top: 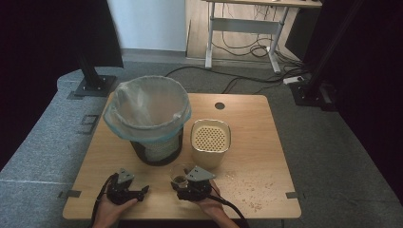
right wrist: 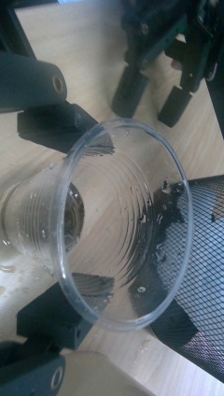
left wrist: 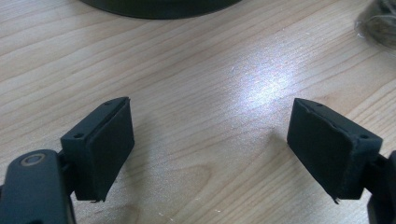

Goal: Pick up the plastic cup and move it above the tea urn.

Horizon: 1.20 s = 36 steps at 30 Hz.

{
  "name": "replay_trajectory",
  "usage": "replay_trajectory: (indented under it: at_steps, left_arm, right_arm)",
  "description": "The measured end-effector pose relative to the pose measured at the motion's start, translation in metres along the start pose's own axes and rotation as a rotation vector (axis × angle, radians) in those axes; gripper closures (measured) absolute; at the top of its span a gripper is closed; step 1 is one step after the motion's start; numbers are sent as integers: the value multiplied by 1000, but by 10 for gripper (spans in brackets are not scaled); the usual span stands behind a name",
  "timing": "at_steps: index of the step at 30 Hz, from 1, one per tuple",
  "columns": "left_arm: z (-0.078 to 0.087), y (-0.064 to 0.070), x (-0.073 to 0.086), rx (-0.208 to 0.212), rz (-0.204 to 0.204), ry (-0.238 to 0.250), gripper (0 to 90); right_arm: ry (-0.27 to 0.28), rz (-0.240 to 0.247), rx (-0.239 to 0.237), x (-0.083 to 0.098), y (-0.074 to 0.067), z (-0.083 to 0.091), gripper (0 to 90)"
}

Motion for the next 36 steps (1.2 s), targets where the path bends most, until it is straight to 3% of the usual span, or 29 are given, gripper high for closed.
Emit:
replay_trajectory:
  at_steps: [5, 7, 8, 9, 12, 14, 15, 18, 19, 20, 24, 28, 29, 32, 36]
  left_arm:
    - [0, 0, 0, 1, -3, 1, 145]
    - [0, -1, 0, 1, -3, 1, 145]
    - [0, -1, 0, -2, -2, 2, 145]
    - [0, -1, 0, -2, -2, 2, 145]
    - [-1, 0, 0, -5, -3, 3, 144]
    - [-1, 0, 0, -6, -4, 4, 144]
    - [-1, 0, 0, -5, -3, 4, 144]
    - [-1, -1, 0, -4, -6, 4, 144]
    - [-1, -1, 0, -3, -5, 5, 144]
    - [-1, -1, 0, -3, -4, 6, 145]
    - [-1, -1, 0, -6, -7, 8, 145]
    - [-2, 0, 0, -9, -10, 8, 144]
    - [-2, 0, 0, -10, -11, 9, 144]
    - [-2, 0, 0, -11, -13, 11, 144]
    - [-2, 0, 0, -13, -17, 12, 145]
  right_arm:
    - [11, 15, 12, -1, 0, 4, 347]
    - [41, 14, 9, -5, 1, 13, 351]
    - [80, 8, 7, -13, 2, 26, 353]
    - [80, 8, 7, -13, 2, 26, 353]
    - [145, 8, 10, -29, 4, 50, 357]
    - [195, 15, 21, -46, 9, 75, 360]
    - [195, 15, 21, -46, 9, 75, 360]
    - [248, 21, 61, -69, 20, 104, 364]
    - [248, 21, 61, -69, 20, 104, 364]
    - [263, 25, 90, -78, 28, 115, 366]
    - [270, 23, 120, -91, 43, 125, 367]
    - [248, 23, 201, -108, 73, 130, 369]
    - [248, 23, 201, -108, 73, 130, 369]
    - [226, 31, 251, -116, 91, 129, 369]
    - [214, 36, 272, -120, 100, 127, 370]
Point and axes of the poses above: each handheld gripper's, and its own axes: z roughly backward along the jaws, x roughly out of its underside, y roughly to its right, the point moved 2 cm from there along -z, roughly forward along the jaws, and after that the axes turned 5 degrees about -x, right-handed, at the moved point
